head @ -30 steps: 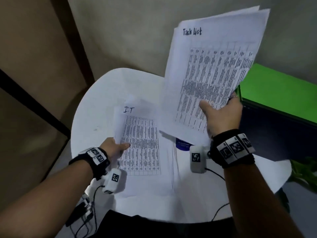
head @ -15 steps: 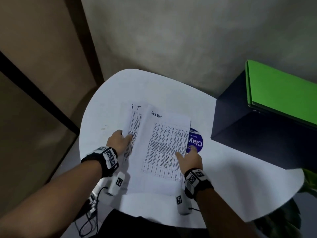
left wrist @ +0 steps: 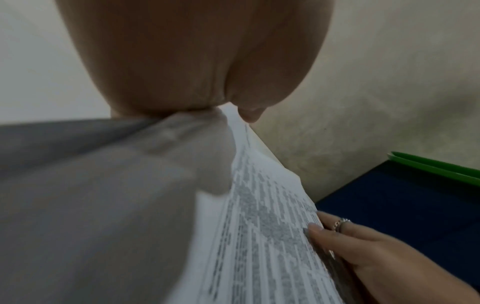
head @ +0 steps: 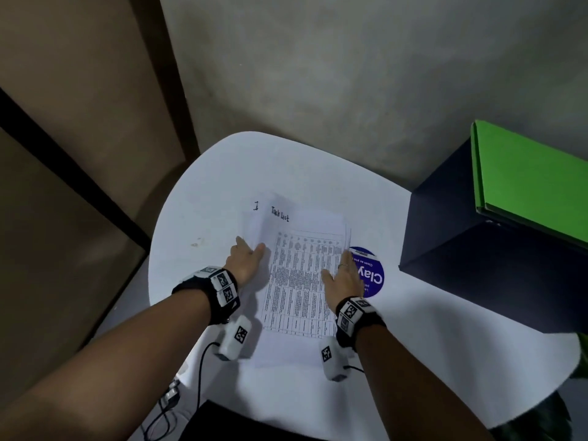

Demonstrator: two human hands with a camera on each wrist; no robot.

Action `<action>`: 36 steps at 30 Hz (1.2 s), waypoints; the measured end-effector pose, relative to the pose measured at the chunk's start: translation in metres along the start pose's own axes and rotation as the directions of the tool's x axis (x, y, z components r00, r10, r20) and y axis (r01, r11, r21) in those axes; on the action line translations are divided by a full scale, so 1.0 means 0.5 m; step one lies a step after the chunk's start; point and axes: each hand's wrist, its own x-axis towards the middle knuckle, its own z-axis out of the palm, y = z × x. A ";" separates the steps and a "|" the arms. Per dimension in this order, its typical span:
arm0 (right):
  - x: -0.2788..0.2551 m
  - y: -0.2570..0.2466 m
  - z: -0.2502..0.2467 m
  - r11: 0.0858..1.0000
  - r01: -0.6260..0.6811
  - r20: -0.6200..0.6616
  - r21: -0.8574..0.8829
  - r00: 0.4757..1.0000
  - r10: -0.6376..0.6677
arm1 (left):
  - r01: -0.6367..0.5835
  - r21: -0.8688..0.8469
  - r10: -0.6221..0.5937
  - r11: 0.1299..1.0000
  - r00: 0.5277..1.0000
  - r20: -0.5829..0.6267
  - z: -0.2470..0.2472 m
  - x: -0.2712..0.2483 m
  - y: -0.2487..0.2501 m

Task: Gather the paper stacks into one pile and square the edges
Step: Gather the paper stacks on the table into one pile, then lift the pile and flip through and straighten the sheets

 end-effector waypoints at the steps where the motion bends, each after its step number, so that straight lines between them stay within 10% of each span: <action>1: -0.001 -0.004 0.002 0.998 0.017 -0.006 0.057 1.000 -0.017 | -0.005 -0.048 0.005 0.999 1.000 0.012 0.008 0.001 0.006; 8: -0.002 0.017 0.009 0.910 -0.090 -0.072 0.405 0.989 0.130 | -0.130 0.122 0.146 0.984 0.980 -0.135 0.008 -0.001 0.023; 13: -0.001 0.028 -0.062 0.713 -0.104 -0.016 0.693 0.987 0.160 | -0.385 -0.274 0.364 0.882 0.923 -0.125 -0.029 -0.069 0.049; 19: -0.060 -0.046 -0.217 0.568 0.183 -0.173 0.802 0.982 -0.073 | -0.484 -0.517 0.514 0.705 0.852 -0.097 -0.090 -0.134 0.128; 26: -0.174 -0.125 -0.287 0.461 0.488 -0.453 0.741 0.870 -0.192 | -0.786 -0.256 0.669 0.562 0.615 -0.418 -0.065 -0.225 0.201; 31: -0.185 -0.103 -0.253 0.579 0.403 -0.384 0.708 0.909 -0.163 | -0.646 -0.338 0.609 0.685 0.761 -0.221 -0.061 -0.207 0.143; 36: -0.194 -0.145 -0.293 0.465 0.588 -0.580 0.661 0.795 -0.180 | -0.605 -0.310 0.559 0.734 0.796 -0.232 -0.093 -0.195 0.155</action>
